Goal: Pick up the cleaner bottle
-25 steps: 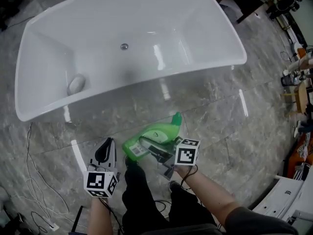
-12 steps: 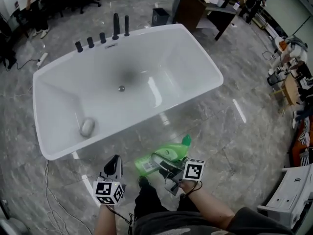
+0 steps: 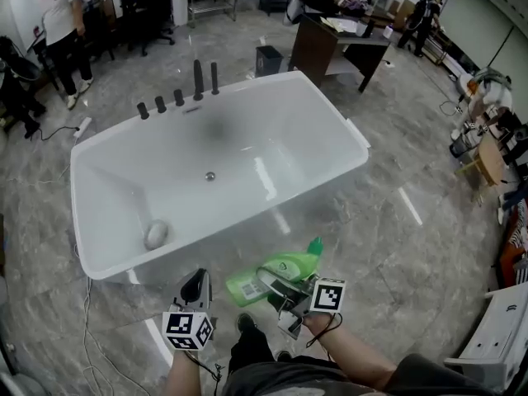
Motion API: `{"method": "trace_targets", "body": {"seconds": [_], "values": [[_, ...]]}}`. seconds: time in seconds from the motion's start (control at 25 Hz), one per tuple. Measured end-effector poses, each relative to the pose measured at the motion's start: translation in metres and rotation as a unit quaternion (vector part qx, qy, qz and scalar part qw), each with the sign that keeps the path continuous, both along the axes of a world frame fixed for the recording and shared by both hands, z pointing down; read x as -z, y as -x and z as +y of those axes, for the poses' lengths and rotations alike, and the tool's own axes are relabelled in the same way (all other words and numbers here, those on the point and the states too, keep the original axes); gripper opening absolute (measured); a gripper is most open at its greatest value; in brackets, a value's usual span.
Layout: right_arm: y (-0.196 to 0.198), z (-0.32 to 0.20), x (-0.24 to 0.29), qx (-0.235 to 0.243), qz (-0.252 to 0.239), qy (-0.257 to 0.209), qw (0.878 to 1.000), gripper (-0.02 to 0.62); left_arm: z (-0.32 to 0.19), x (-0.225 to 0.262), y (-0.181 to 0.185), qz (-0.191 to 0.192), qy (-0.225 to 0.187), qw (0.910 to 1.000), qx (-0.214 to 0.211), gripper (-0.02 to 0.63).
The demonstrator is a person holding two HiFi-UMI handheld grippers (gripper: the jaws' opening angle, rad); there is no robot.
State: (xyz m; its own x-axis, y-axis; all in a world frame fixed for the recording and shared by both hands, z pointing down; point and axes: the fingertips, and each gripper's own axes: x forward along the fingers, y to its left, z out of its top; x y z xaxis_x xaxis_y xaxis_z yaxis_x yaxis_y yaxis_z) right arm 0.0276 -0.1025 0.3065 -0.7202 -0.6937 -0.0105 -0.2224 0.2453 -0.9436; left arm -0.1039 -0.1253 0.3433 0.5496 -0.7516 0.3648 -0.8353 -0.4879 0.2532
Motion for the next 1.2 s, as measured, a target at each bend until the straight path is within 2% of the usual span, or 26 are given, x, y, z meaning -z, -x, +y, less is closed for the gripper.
{"method": "trace_targets", "body": {"seconds": [0.16, 0.4, 1.0, 1.2], "values": [[-0.009, 0.035, 0.017, 0.010, -0.014, -0.009, 1.000, 0.199, 0.038, 0.010, -0.016, -0.003, -0.005, 1.0000, 0.004, 0.035], [-0.034, 0.097, 0.020, 0.016, -0.001, -0.010, 1.000, 0.199, 0.101, 0.022, -0.044, -0.016, -0.018, 0.9997, -0.009, 0.035], [-0.094, 0.235, 0.046, -0.022, -0.009, -0.015, 1.000, 0.199, 0.244, 0.069, -0.081, -0.001, -0.051, 0.9987, -0.010, 0.034], [-0.114, 0.271, 0.042, -0.033, -0.012, -0.014, 0.999, 0.199, 0.281, 0.069, -0.092, 0.000, -0.055, 0.9984, -0.010, 0.035]]}}
